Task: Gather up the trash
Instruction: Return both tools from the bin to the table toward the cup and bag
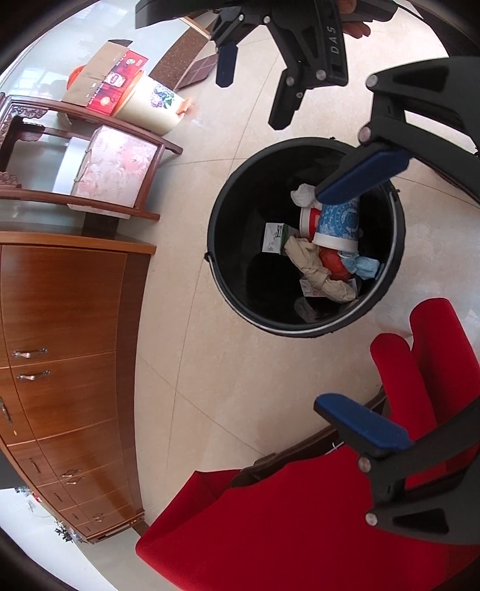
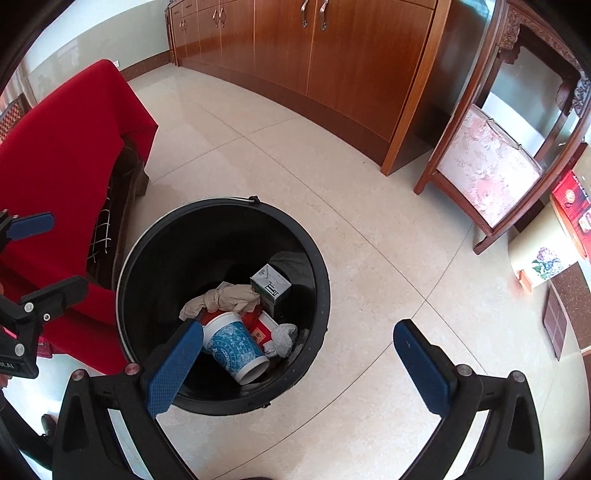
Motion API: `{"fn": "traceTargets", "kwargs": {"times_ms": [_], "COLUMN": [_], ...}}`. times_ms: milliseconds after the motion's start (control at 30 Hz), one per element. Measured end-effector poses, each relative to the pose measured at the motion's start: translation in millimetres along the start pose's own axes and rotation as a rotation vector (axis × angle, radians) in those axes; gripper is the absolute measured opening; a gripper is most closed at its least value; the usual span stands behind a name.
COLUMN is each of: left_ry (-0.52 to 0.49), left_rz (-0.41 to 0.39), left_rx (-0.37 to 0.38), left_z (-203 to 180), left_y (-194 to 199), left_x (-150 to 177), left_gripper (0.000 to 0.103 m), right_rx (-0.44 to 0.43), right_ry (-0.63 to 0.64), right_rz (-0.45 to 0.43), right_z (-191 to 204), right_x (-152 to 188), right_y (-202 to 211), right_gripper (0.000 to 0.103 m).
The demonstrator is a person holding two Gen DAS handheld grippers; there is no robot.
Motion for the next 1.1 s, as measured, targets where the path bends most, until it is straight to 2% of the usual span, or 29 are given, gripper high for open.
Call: {"fn": "traceTargets", "kwargs": {"times_ms": [233, 533, 1100], "left_ry": [0.010, 0.023, 0.142], "left_rz": [-0.027, -0.093, -0.207], "left_rx": [-0.003, -0.026, -0.109], "left_z": [3.6, 15.2, 71.0], "left_y": [22.0, 68.7, 145.5], "left_x": [4.7, 13.9, 51.3], "left_gripper": [0.103, 0.103, 0.103], "right_rx": [-0.008, -0.024, -0.106], "right_ry": [-0.039, -0.094, -0.034], "right_rz": [-0.043, -0.129, -0.240], "right_z": [3.6, 20.2, 101.1], "right_x": [4.3, 7.2, 10.6], "right_y": [27.6, 72.0, 138.1], "right_gripper": [0.103, 0.103, 0.103]}}
Point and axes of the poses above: each gripper's, at about its wrist camera, not at the fingertips, and y roughly against the way its jaws point, z to its left, x to its underside, the point moved 2 cm from there along -y, roughly the way its jaws point, and after that the axes turned 7 degrees about -y, right-handed, at the moved point
